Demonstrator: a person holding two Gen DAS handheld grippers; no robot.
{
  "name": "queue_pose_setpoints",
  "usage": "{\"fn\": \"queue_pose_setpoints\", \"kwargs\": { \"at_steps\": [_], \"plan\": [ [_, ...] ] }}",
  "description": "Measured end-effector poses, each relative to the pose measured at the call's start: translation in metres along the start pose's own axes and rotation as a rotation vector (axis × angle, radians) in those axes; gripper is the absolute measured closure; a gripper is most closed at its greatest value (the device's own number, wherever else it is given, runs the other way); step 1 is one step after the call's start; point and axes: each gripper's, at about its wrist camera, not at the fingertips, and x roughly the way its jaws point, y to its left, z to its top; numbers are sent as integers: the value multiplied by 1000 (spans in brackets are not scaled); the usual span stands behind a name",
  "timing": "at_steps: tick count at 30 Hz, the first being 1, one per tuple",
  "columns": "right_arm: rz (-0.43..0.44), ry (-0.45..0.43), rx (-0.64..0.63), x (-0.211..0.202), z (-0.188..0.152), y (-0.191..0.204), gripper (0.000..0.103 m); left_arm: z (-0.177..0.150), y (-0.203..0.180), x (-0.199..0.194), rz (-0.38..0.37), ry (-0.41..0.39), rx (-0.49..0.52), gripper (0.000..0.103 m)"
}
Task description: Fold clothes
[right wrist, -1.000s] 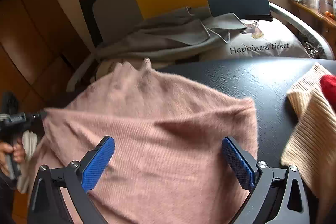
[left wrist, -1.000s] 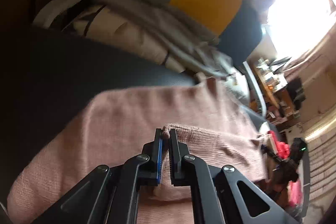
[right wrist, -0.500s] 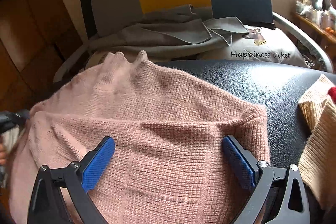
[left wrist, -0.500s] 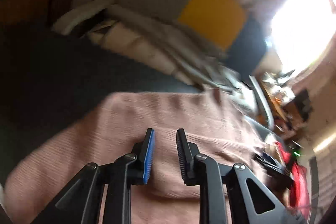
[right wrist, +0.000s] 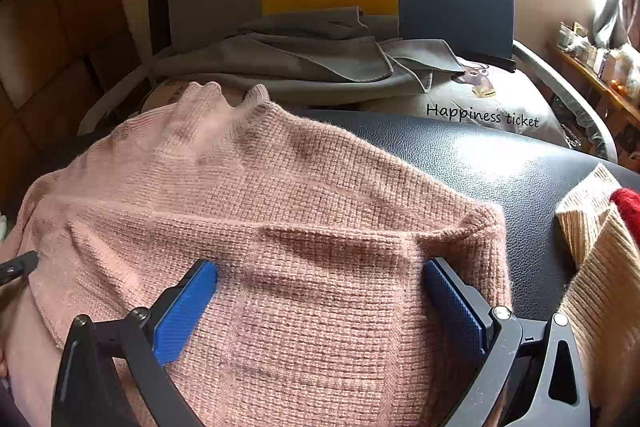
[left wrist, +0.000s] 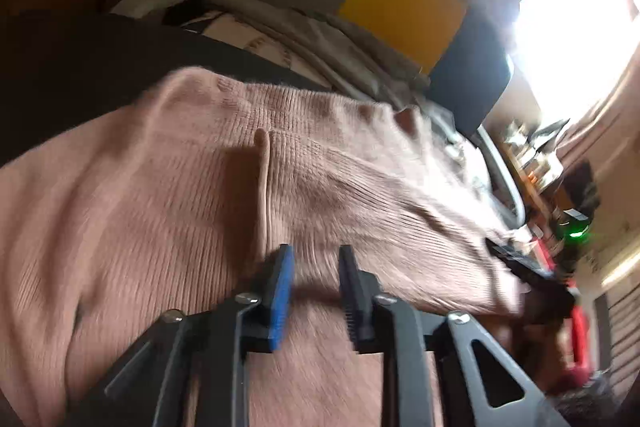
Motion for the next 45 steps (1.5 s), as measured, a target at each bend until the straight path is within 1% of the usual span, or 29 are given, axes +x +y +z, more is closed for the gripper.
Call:
{"fn": "queue_pose_setpoints", "kwargs": {
  "at_steps": [2,4,6,7,9,10,11,12,13,15,16,17,18,20,23,24,28,29,30,31,32,33,34,35,37,40,42,43,45],
  "plan": [
    [-4,2,-4,0,1,1,0,-15,-2,-29,-19,-20,-6,74],
    [-9,8,-9,1,2,1,0,-33,1,-64,11,-34,24,73],
    [-15,19,-14,1,4,2,0,-51,4,-105,70,-52,55,73],
    [-22,30,-17,0,5,4,0,-61,5,-130,109,-63,70,72],
    [-49,67,-24,-7,10,11,0,-78,23,-170,208,-70,102,70],
    [-41,42,-24,-20,9,18,0,-86,33,-190,252,-73,112,69],
    [-27,16,-24,-32,7,26,0,-91,44,-209,273,-74,98,68],
    [11,-17,-29,-46,3,36,0,-96,56,-225,282,-70,76,64],
    [54,-47,-35,-61,-1,48,0,-98,62,-234,292,-68,70,62],
    [158,-69,-59,-88,-17,76,0,-110,71,-249,298,-60,90,58],
    [206,-70,-71,-98,-28,89,0,-116,68,-251,284,-50,119,54],
    [258,-66,-87,-109,-42,105,0,-121,65,-251,269,-35,150,53],
    [287,-60,-103,-116,-53,117,0,-126,60,-249,250,-3,192,51],
    [307,-40,-133,-125,-78,137,0,-139,51,-245,228,64,293,49],
    [318,-3,-169,-133,-114,161,0,-149,44,-231,274,109,408,48],
    [312,10,-160,-132,-120,160,0,-150,42,-225,287,118,432,48],
    [286,61,-123,-128,-143,155,0,-145,48,-212,350,119,441,48],
    [278,72,-99,-124,-146,147,0,-144,52,-213,358,115,431,48],
    [284,64,-79,-123,-150,142,0,-143,55,-214,366,110,421,49],
    [301,43,-70,-124,-153,138,0,-141,59,-215,372,107,407,56],
    [315,25,-63,-125,-156,135,0,-138,63,-217,369,108,377,59],
    [317,17,-64,-126,-157,135,0,-133,68,-221,343,109,325,69],
    [319,9,-66,-126,-158,134,0,-128,75,-225,279,107,251,84],
    [320,3,-68,-126,-159,135,0,-123,82,-229,215,105,177,88],
    [315,7,-76,-125,-159,137,0,-112,95,-237,82,94,32,90],
    [296,14,-96,-124,-159,140,0,-94,103,-259,-182,14,-143,90],
    [268,19,-126,-123,-159,146,0,-78,98,-269,-322,-45,-204,92],
    [254,22,-143,-123,-160,149,0,-70,93,-273,-383,-67,-221,95],
    [226,29,-175,-123,-161,155,0,-52,78,-275,-512,-100,-245,95]
  ]
}}
